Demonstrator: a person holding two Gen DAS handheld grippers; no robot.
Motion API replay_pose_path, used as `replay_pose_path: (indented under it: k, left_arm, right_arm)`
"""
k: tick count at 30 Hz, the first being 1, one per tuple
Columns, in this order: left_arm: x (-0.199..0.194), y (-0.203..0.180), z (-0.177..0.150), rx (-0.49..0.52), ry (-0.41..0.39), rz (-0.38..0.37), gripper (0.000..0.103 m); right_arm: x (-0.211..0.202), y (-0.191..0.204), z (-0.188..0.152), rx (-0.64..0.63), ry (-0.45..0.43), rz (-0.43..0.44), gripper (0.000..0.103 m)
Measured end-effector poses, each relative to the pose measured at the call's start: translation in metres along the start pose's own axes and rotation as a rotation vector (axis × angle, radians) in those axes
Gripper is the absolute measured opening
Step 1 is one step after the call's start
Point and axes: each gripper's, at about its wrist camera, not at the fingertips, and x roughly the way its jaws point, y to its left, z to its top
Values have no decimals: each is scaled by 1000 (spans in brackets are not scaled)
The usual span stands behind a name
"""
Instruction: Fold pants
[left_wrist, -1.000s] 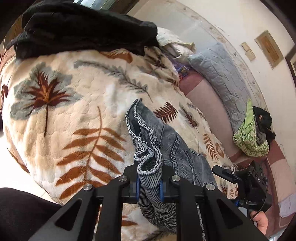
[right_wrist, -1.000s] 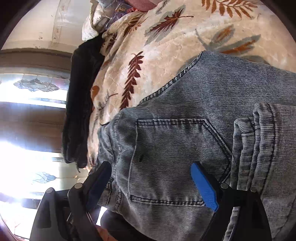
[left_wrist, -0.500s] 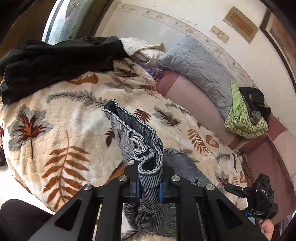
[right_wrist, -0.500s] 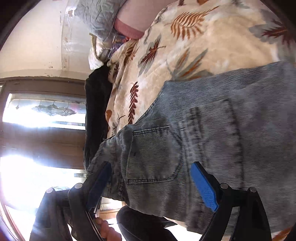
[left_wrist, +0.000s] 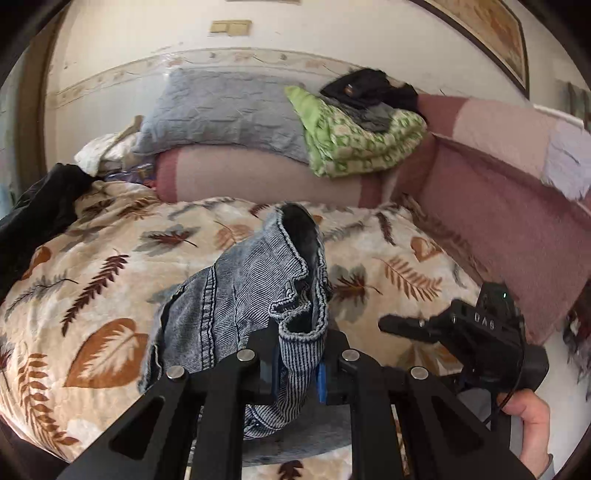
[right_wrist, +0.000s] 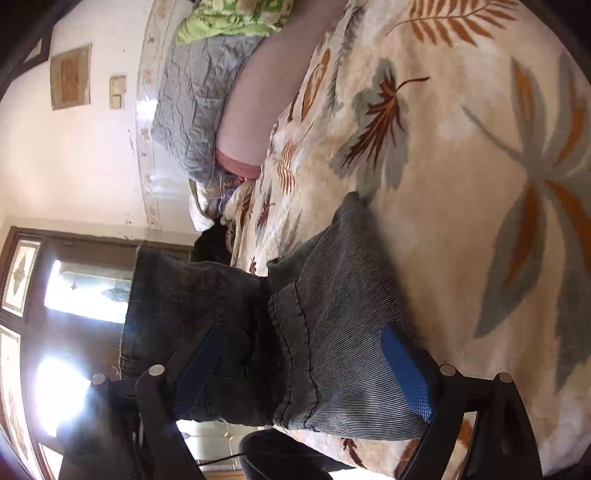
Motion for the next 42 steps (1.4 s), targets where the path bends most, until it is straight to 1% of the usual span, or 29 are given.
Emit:
replay_pose_path:
  k: [1, 2, 4, 5, 6, 7, 8, 9, 12, 13, 15, 17, 18, 19, 20, 21, 22, 24, 25, 27, 29, 33, 34, 35, 36, 38, 39, 41, 42]
  left_arm:
    - [18, -14, -9, 32, 53, -2, 14]
    - [42, -25, -20, 55, 136, 1, 14]
    - [89, -41, -51, 100, 350, 7, 15]
    - [99, -44, -61, 116, 380, 27, 16]
    - [92, -48, -63, 134, 322, 39, 18]
    - [86, -51, -62, 143, 306, 33, 23]
    - [84, -52, -59, 137, 323, -2, 37]
    - [81, -52, -54, 121, 346, -57, 47]
    - [59, -43, -39, 64, 357, -151, 49]
    - [46, -34, -32, 36, 337, -182, 49]
    - [19, -10, -19, -20, 255, -202, 50]
    - [-4, 20, -8, -77, 160, -158, 56]
    - [-13, 39, -5, -105, 115, -107, 60]
    - [-20, 57, -3, -126, 76, -38, 61]
    - [-19, 72, -4, -138, 67, 36, 61]
    - [-10, 87, -6, -140, 100, 103, 61]
    - [2, 98, -12, -142, 155, 128, 61]
    - [27, 106, -31, -109, 276, 136, 61]
    - [35, 104, -42, -82, 306, 136, 61]
    - [41, 98, -59, -38, 300, 160, 61]
    - [38, 97, -62, -46, 270, 165, 61]
    - [38, 102, -65, -67, 268, 141, 61]
    - [38, 103, -66, -71, 267, 136, 61]
    - [39, 104, -68, -78, 264, 131, 61]
    - [40, 105, -69, -78, 261, 129, 61]
    - [40, 105, -71, -79, 253, 124, 61]
    - [41, 106, -71, -82, 250, 120, 61]
    - [42, 106, -72, -77, 247, 110, 61]
    - [43, 106, -71, -80, 248, 106, 61]
  right_arm:
    - [-8, -7, 2, 17, -27, 11, 90]
    - [-16, -14, 5, 40, -54, 23, 90]
    - [-28, -29, 9, 108, -92, 79, 90]
    - [-33, -31, 12, 114, -98, 96, 90]
    - [-36, -32, 13, 114, -105, 98, 90]
    - [-39, -33, 13, 115, -110, 97, 90]
    - [-41, -34, 14, 114, -110, 101, 90]
    - [-43, -36, 14, 114, -107, 107, 90]
    - [-44, -36, 14, 115, -112, 109, 90]
    - [-44, -36, 13, 110, -114, 107, 90]
    - [-44, -32, 12, 83, -117, 84, 90]
    - [-43, -26, 9, 46, -113, 54, 90]
    - [-42, -22, 7, 23, -107, 34, 90]
    - [-41, -19, 5, 3, -98, 15, 90]
    - [-38, -16, 3, -15, -88, -2, 90]
    - [-35, -12, 1, -33, -77, -17, 90]
    - [-30, -8, 0, -49, -68, -35, 90]
    - [-18, 2, 1, -76, -38, -74, 90]
    - [-11, 9, 3, -98, -20, -93, 90]
    - [5, 20, 12, -134, 1, -165, 90]
    - [22, 31, 24, -172, 24, -249, 90]
    - [61, 47, 47, -276, 58, -448, 88]
    - [71, 52, 50, -320, 59, -498, 77]
    - [81, 54, 50, -355, 77, -527, 60]
    - [91, 58, 48, -386, 102, -557, 23]
    - [100, 78, 37, -520, 76, -637, 11]
    - [99, 89, 30, -578, 48, -667, 10]
    - [99, 99, 23, -685, -18, -771, 10]
    - [107, 90, 23, -698, 6, -827, 10]
